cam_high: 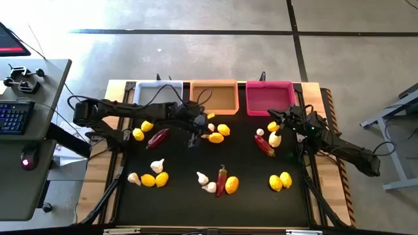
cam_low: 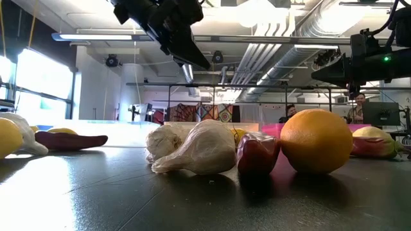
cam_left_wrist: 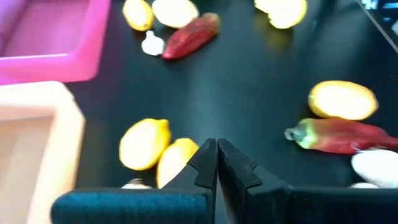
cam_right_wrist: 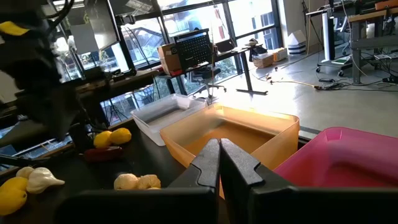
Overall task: Sort produce into baskets
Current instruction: Put the white garlic into the orange bin
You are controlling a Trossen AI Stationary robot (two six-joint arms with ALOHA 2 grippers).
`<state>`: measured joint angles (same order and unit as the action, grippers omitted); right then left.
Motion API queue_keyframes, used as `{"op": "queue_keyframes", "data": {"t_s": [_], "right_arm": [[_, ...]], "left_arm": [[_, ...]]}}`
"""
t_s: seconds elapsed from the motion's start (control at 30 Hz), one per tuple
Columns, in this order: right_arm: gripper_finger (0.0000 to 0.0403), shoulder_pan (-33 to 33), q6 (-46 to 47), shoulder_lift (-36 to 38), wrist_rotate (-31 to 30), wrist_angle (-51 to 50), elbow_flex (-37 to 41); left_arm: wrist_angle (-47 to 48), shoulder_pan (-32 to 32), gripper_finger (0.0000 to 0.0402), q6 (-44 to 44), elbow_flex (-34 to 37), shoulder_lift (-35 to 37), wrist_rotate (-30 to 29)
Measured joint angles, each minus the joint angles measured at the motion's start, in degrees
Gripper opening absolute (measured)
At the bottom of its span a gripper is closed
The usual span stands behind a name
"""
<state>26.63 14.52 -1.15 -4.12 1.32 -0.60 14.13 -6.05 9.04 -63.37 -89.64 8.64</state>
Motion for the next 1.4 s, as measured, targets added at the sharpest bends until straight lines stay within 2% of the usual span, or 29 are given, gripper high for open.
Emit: {"op": "queue_keyframes", "data": {"t_s": [0.3, 0.43, 0.6, 0.87, 1.17, 1.4], "right_arm": [[0.0, 0.0, 0.0, 0.0, 0.0, 0.0, 0.0], [0.0, 0.0, 0.0, 0.0, 0.0, 0.0, 0.0], [0.0, 0.0, 0.0, 0.0, 0.0, 0.0, 0.0], [0.0, 0.0, 0.0, 0.0, 0.0, 0.0, 0.0], [0.0, 0.0, 0.0, -0.1, 0.0, 0.0, 0.0], [0.0, 0.0, 0.0, -0.3, 0.0, 0.0, 0.0]], "left_arm": [[1.4, 1.8, 0.0002, -0.8, 0.0, -4.5, -0.4], [1.8, 1.5, 0.0016, -0.9, -1.6, -7.3, -2.7], [6.8, 1.4, 0.0052, 1.4, -8.9, -12.6, -8.1], [13.3, 1.4, 0.0131, 6.2, -18.7, -20.0, -8.7], [16.6, 1.4, 0.0217, 7.1, -20.4, -23.0, -9.5], [18.4, 1.3, 0.0248, 7.2, -20.4, -23.5, -11.7]]}}
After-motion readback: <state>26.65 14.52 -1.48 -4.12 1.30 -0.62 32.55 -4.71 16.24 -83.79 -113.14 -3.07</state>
